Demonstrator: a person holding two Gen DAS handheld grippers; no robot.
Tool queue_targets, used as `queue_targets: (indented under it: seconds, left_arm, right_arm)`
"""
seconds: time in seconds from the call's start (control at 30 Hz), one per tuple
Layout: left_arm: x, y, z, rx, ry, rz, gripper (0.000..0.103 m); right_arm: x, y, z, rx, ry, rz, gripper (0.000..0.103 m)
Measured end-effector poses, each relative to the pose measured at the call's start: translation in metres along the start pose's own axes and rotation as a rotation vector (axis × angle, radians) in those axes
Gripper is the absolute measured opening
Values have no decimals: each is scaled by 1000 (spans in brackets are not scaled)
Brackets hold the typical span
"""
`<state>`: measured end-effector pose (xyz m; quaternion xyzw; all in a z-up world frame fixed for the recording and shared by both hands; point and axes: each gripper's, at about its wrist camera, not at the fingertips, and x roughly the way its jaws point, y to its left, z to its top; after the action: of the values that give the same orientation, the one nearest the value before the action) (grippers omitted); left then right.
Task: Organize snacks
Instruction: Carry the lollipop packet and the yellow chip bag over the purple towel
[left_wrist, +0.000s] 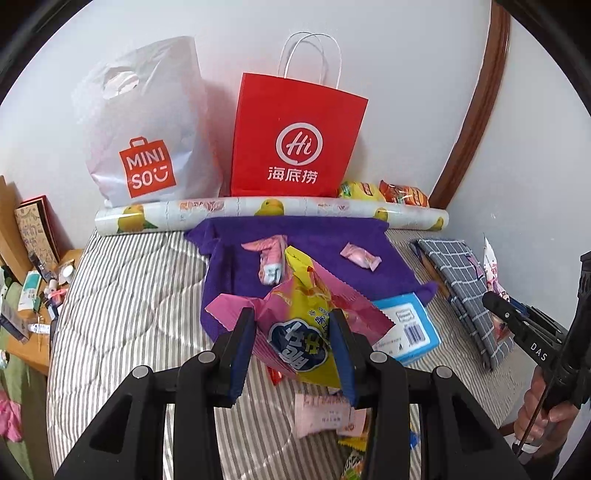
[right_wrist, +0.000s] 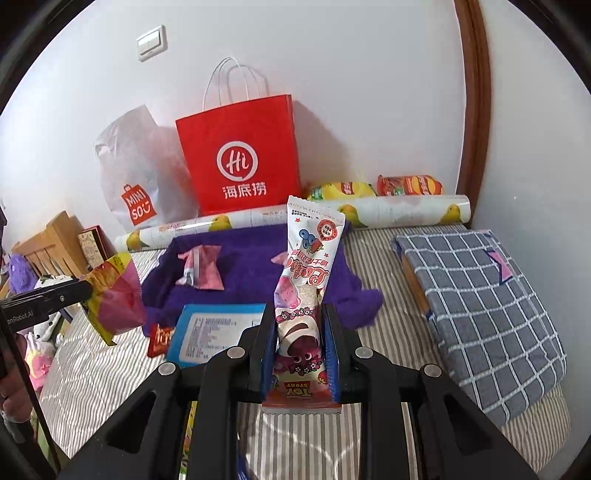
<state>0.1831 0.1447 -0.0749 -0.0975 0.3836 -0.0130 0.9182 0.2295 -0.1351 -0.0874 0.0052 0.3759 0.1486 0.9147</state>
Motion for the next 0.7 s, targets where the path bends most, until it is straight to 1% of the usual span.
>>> queue_targets:
  seconds: [0.27,0.7]
  left_arm:
    - [10,2,16,-18,-6,-7,38]
    - [36,15,25,-51,7,17,38]
  right_arm:
    - [14,2,17,-3,1,0,23]
    - [48,11,35,-2,15,32,23]
